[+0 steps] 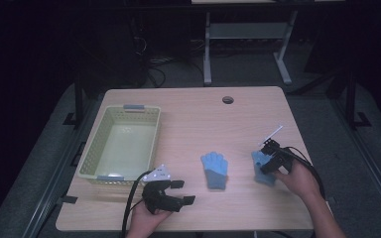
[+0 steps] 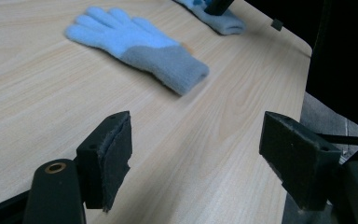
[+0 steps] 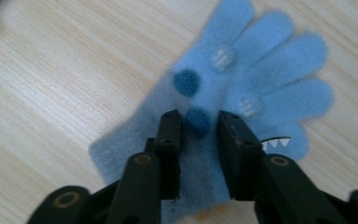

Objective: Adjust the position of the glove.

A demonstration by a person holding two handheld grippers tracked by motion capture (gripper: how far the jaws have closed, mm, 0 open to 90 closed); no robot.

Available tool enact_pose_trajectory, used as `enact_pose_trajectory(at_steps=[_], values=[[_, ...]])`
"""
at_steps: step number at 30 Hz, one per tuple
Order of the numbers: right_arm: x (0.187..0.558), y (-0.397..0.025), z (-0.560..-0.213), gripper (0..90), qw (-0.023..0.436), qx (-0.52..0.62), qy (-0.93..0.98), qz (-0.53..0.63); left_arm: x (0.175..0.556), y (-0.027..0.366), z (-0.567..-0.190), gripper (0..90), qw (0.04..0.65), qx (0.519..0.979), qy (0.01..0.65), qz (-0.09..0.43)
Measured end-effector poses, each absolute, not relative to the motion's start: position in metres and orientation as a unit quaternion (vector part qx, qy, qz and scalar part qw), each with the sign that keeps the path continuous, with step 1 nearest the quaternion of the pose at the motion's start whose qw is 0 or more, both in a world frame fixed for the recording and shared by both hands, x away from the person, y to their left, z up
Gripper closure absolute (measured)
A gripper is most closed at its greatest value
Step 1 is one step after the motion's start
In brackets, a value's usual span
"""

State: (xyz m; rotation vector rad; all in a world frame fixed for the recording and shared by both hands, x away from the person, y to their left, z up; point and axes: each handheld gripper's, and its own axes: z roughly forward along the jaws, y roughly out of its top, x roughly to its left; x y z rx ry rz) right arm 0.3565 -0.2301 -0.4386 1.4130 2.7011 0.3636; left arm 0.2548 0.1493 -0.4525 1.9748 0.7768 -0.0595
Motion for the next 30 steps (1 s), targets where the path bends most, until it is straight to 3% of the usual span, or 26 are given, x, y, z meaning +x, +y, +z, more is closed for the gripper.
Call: enact_pose_trajectory(at_steps=[3,8,18,30], values=[[0.356,-0.229,-0.438,77.7,0.027,0.460,0.879,0.119,0.255,0.150,-0.453,25.1,0.490,0.809,0.323,-0.026],[0.356,-0.228,-0.438,80.8,0.028,0.459,0.880,0.119,0.256,0.151,-0.453,25.1,0.489,0.810,0.322,-0.026],[0.347,-0.229,-0.424,82.0,0.041,0.462,0.874,0.142,0.256,0.151,-0.453,25.1,0.491,0.807,0.326,-0.026],[0.337,-0.219,-0.382,82.2,0.070,0.435,0.878,0.186,0.255,0.151,-0.453,25.1,0.495,0.804,0.328,-0.026]])
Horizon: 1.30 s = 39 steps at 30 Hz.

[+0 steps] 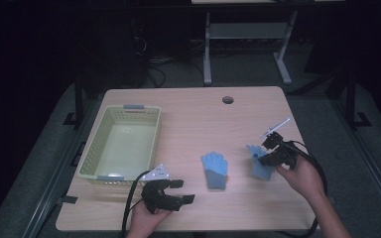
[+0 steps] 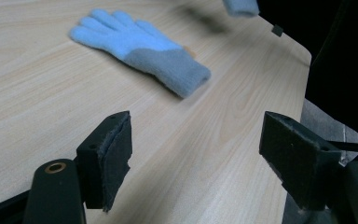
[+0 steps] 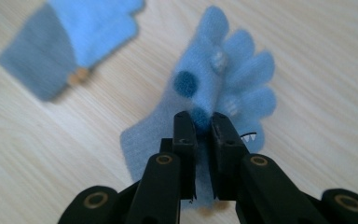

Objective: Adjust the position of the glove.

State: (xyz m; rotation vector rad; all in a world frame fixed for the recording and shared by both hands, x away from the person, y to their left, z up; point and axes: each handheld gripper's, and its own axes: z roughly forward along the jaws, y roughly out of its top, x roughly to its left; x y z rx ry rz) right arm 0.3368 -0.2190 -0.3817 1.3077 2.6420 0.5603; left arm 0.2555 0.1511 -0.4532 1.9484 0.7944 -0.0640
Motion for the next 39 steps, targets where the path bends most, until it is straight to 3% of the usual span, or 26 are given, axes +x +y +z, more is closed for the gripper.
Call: enact_pose_trajectory(at_steps=[16,39], values=[[0.332,-0.167,-0.360,81.9,0.064,0.381,0.895,0.221,0.255,0.153,-0.451,25.1,0.496,0.805,0.324,-0.023],[0.341,-0.103,-0.388,81.0,0.030,0.331,0.921,0.204,0.255,0.156,-0.449,25.1,0.500,0.802,0.326,-0.023]])
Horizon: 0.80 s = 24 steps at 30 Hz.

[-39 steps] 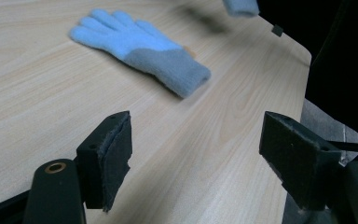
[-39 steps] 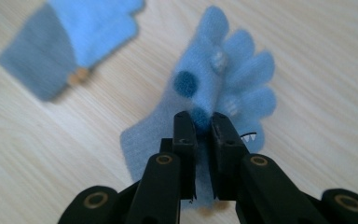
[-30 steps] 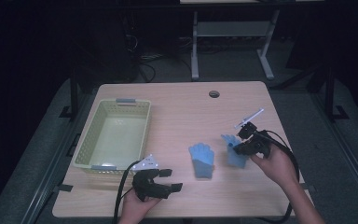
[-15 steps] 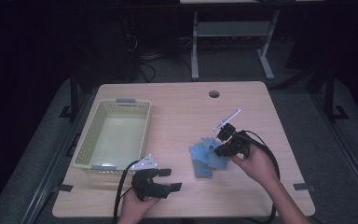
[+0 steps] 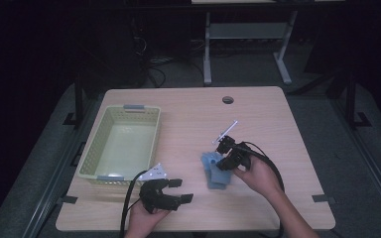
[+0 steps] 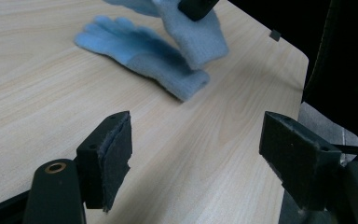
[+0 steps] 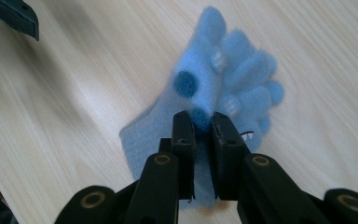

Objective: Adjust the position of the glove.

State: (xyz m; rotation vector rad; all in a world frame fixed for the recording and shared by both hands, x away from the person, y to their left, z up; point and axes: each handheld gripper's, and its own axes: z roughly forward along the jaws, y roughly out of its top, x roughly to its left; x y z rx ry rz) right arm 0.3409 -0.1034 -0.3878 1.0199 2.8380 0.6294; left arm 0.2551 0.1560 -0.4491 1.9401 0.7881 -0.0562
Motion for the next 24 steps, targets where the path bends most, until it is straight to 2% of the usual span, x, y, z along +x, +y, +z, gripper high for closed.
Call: enact_pose_trajectory(at_steps=[12,17,18,21,24], values=[[0.345,-0.087,-0.411,78.3,0.042,0.323,0.929,0.175,0.255,0.156,-0.449,25.1,0.503,0.798,0.330,-0.026],[0.346,-0.085,-0.416,72.3,0.044,0.325,0.928,0.174,0.255,0.157,-0.449,25.1,0.500,0.801,0.327,-0.025],[0.347,-0.085,-0.417,66.6,0.041,0.328,0.927,0.175,0.255,0.157,-0.449,25.1,0.501,0.801,0.326,-0.025],[0.347,-0.087,-0.414,62.9,0.045,0.334,0.922,0.190,0.254,0.156,-0.449,25.1,0.503,0.800,0.327,-0.025],[0.346,-0.094,-0.405,67.2,0.041,0.342,0.912,0.221,0.255,0.156,-0.450,25.1,0.503,0.798,0.330,-0.029]])
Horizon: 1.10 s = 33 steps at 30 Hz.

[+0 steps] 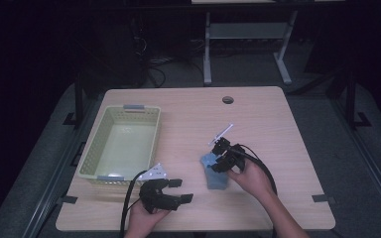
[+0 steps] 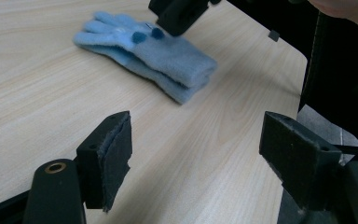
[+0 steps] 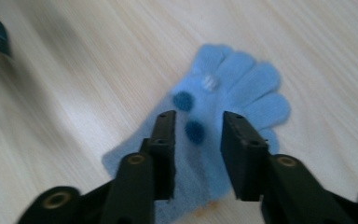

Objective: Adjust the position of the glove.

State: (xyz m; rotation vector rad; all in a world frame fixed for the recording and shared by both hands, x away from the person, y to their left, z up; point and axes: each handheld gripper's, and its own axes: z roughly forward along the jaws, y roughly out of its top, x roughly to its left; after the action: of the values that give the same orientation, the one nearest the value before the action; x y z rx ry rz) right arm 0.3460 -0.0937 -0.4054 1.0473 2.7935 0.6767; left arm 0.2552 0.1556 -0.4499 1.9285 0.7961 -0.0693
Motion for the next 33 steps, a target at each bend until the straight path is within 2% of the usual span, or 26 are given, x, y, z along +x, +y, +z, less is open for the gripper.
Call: enact_pose_trajectory(at_steps=[4,11,20,21,22,29,33], values=[[0.347,-0.099,-0.407,75.1,0.030,0.351,0.903,0.246,0.255,0.154,-0.451,25.1,0.504,0.797,0.331,-0.032],[0.353,-0.097,-0.436,77.8,0.003,0.362,0.905,0.224,0.255,0.155,-0.451,25.1,0.501,0.801,0.325,-0.030],[0.341,-0.115,-0.426,58.5,-0.003,0.384,0.882,0.272,0.255,0.153,-0.454,25.6,0.498,0.801,0.332,-0.038],[0.341,-0.115,-0.426,58.5,-0.003,0.384,0.882,0.272,0.255,0.153,-0.454,25.7,0.498,0.801,0.332,-0.038],[0.337,-0.123,-0.424,53.2,-0.005,0.399,0.872,0.284,0.255,0.152,-0.454,25.7,0.498,0.799,0.336,-0.041],[0.323,-0.141,-0.423,42.6,-0.016,0.425,0.850,0.310,0.257,0.144,-0.452,25.7,0.499,0.792,0.346,-0.061],[0.316,-0.151,-0.427,39.7,-0.032,0.445,0.833,0.327,0.260,0.138,-0.451,25.7,0.496,0.789,0.355,-0.074]])
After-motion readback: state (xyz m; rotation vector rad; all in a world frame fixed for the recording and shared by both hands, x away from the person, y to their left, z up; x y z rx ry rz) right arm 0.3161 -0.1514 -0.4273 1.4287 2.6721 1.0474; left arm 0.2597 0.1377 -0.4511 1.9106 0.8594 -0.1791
